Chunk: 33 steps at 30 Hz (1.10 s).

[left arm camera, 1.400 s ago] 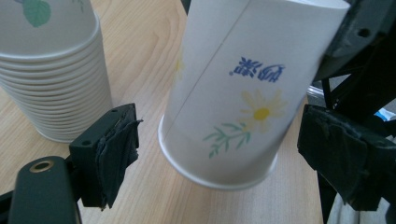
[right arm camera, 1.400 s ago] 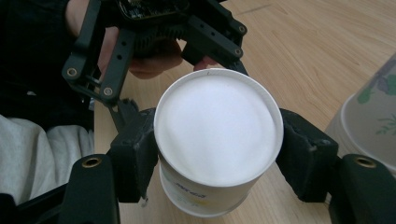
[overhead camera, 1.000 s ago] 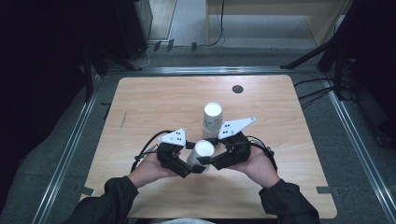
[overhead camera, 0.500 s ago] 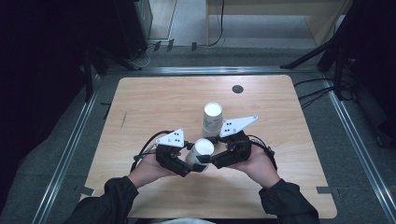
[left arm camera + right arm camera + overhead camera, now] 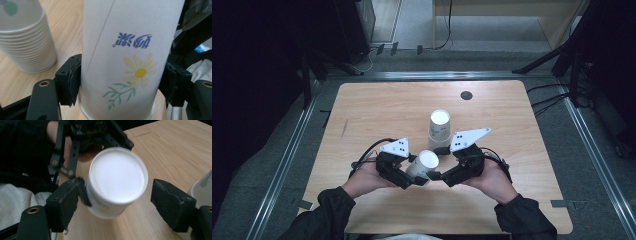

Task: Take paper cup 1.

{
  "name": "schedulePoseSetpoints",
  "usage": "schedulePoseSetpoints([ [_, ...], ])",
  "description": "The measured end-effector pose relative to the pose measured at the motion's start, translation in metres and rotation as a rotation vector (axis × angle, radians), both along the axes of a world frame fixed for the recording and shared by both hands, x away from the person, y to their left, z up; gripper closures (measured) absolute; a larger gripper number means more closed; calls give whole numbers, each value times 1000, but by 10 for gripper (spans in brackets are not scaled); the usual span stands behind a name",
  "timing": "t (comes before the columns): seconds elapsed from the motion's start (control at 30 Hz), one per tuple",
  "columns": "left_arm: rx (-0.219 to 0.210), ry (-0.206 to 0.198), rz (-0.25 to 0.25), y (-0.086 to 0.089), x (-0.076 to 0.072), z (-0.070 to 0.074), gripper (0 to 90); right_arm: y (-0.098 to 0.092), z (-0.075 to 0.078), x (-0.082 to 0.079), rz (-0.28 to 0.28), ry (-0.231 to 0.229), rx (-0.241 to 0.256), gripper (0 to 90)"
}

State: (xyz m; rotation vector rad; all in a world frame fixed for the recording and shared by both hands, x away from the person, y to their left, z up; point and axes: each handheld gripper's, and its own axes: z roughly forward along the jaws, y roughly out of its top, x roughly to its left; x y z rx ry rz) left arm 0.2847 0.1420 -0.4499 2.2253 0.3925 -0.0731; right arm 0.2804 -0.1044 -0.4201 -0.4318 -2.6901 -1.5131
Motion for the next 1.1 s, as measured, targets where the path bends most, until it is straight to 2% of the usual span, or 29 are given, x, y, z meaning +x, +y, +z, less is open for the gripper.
schedulePoseSetpoints([
  [0.07, 33, 5, -5, 2, 4, 4, 277, -3, -3, -4, -5, -13, -19, 224],
  [0.1, 64, 6, -18, 3, 7, 6, 277, -4, -4, -5, -4, -18, -23, 226],
  [0.17, 116, -8, -34, 3, 12, 10, 277, -7, -8, -6, -9, -17, -37, 228],
  [0.23, 148, -10, -46, 3, 17, 15, 278, -8, -12, -6, -6, -20, -51, 231],
  [0.37, 209, -28, -77, -1, 24, 20, 277, -6, -17, -2, -11, -26, -52, 235],
  [0.4, 223, -22, -89, -3, 25, 21, 277, -6, -18, -1, -12, -29, -50, 237],
  [0.5, 275, -46, -115, -9, 25, 19, 278, -5, -20, 1, -5, -34, -44, 241],
  [0.63, 298, -57, -147, -14, 21, 13, 279, -1, -27, 3, 13, -37, -49, 251],
  [0.8, 360, -65, -187, -20, 15, 3, 278, 7, -33, 3, 54, -37, -74, 257],
  [1.1, 401, -43, -216, -28, 11, -13, 279, 18, -41, 6, 93, -25, -101, 267],
])
